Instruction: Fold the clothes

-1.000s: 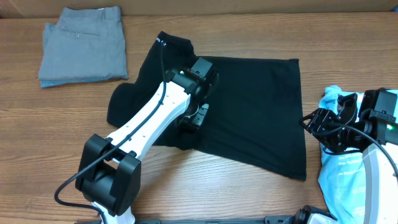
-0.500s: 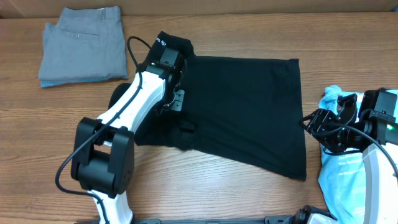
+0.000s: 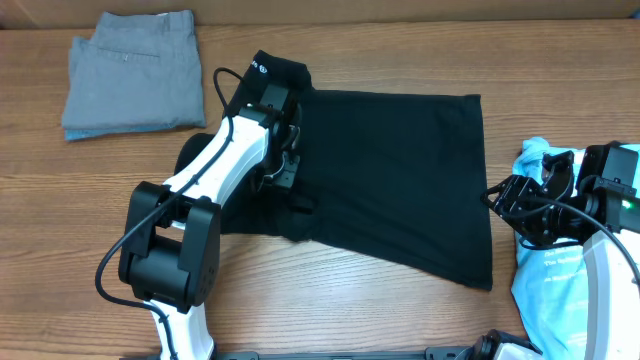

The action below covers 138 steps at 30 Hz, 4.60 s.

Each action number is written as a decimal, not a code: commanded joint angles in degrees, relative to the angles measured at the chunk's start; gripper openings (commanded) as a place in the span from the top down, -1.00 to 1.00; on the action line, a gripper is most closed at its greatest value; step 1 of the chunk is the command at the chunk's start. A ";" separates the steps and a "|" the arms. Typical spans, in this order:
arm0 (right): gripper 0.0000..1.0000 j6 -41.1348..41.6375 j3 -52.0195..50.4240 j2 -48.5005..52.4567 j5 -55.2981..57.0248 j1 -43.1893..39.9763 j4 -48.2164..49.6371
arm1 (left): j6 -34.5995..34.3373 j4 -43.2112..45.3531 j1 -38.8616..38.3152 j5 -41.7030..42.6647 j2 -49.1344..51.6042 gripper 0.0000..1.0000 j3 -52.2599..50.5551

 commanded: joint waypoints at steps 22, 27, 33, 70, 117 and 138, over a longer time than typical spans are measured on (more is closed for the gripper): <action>-0.25 -0.52 1.57 -0.57 1.18 -0.09 -0.61 | -3.78 -8.96 2.67 -6.27 -3.89 0.91 2.23; -0.25 -0.52 1.57 -0.57 1.18 -0.09 -0.59 | -6.03 -15.34 2.78 -5.81 -9.33 0.92 6.19; -0.25 -0.52 1.57 -0.57 1.20 -0.09 -0.33 | -11.08 -24.68 2.40 0.48 -13.57 0.92 6.60; -0.33 -0.50 1.57 -0.57 2.29 -0.09 0.72 | -36.68 -39.43 -20.46 -5.77 -18.67 0.06 -4.61; -0.36 -0.48 1.57 -0.57 2.99 -0.09 0.94 | -20.28 4.39 35.36 1.55 -18.60 0.91 -33.11; 0.38 8.87 0.33 19.17 -3.91 6.23 33.99 | -4.85 -2.12 24.33 4.39 -20.83 0.74 -6.32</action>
